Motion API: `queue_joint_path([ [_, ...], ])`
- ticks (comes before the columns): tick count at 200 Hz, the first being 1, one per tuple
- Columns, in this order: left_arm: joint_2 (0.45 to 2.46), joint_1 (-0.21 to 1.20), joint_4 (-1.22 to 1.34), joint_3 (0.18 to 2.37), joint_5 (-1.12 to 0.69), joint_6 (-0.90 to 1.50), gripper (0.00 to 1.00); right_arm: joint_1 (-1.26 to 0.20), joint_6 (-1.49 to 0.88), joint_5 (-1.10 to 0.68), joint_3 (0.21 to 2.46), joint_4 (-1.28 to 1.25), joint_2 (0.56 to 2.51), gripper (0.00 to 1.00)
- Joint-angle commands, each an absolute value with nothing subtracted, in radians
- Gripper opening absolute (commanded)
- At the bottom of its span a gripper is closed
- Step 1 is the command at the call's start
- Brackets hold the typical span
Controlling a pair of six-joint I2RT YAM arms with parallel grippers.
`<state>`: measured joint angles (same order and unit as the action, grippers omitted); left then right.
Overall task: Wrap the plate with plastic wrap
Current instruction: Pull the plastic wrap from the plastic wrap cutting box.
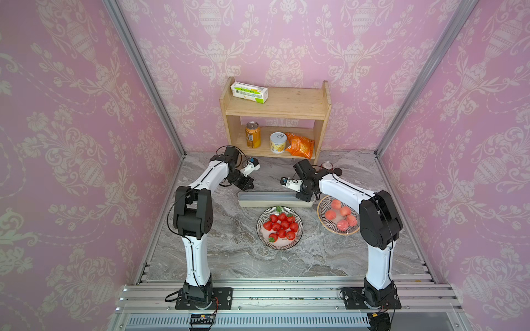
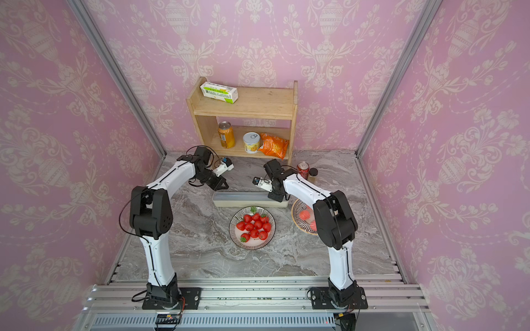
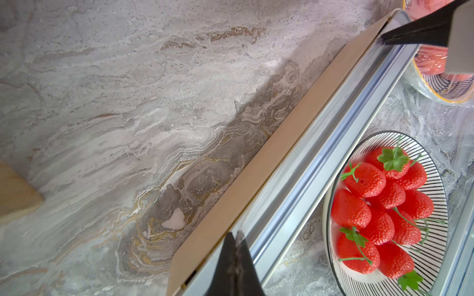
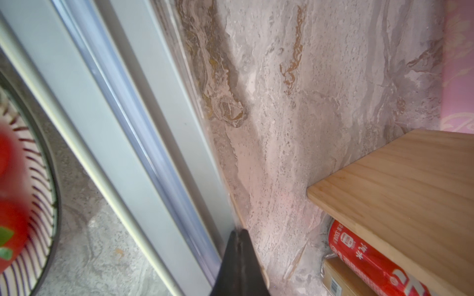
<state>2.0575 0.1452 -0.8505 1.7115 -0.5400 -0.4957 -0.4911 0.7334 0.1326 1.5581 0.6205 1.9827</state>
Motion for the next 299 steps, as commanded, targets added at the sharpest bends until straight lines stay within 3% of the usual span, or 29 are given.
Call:
queue_joint_path([
  [1,2.005,0.132,-0.833,1.694,-0.557,-0.477,0.00,-0.482,0.732,0.123,1.555,0.658,1.931,0.00],
  [299,1.863,0.094,-0.728,1.624,-0.655,-0.419,0.00,-0.508,0.690,0.194,1.762,0.774,1.853,0.00],
])
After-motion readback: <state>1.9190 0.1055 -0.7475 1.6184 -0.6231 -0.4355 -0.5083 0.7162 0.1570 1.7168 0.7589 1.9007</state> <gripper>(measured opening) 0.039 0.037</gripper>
